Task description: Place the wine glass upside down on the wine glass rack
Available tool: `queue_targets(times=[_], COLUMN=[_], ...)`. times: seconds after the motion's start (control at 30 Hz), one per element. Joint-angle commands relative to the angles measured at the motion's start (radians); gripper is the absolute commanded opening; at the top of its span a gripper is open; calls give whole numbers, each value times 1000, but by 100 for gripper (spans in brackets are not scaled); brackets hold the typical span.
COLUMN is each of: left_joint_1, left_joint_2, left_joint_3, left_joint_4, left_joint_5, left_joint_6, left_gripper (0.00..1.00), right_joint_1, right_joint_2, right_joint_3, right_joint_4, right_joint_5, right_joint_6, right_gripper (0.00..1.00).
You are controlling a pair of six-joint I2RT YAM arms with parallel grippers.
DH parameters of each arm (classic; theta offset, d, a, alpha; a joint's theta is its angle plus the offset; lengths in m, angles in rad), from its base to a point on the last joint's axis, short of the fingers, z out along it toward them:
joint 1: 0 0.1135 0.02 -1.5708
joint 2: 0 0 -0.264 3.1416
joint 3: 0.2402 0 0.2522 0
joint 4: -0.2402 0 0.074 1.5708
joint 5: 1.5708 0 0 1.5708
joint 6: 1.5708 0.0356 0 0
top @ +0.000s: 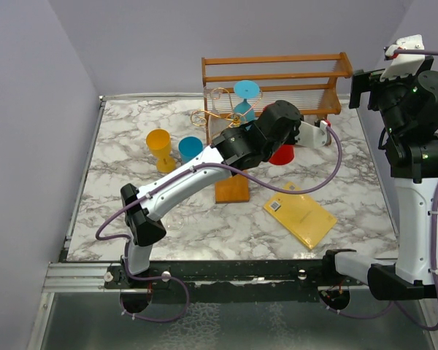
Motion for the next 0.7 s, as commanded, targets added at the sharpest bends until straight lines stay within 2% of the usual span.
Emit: queue_targets(times=[0.0, 0.33, 0.67], left_joint_1=[-7, 12, 35], left_joint_2=[21, 19, 2], left_joint_3=[10, -21, -61], left_joint_4=[76, 111, 120], left_joint_5=[-23, -86, -86], left_joint_6=[4, 3, -2], left_gripper=[0, 2, 2], right_joint_1=[-7, -7, -7], right_joint_2=[-17, -20, -21], right_joint_3=[-8, -11, -15], right_joint_4=[18, 18, 19], right_joint_5=[-20, -27, -33], right_joint_6=[0, 0, -4], right_gripper=[100, 100, 100])
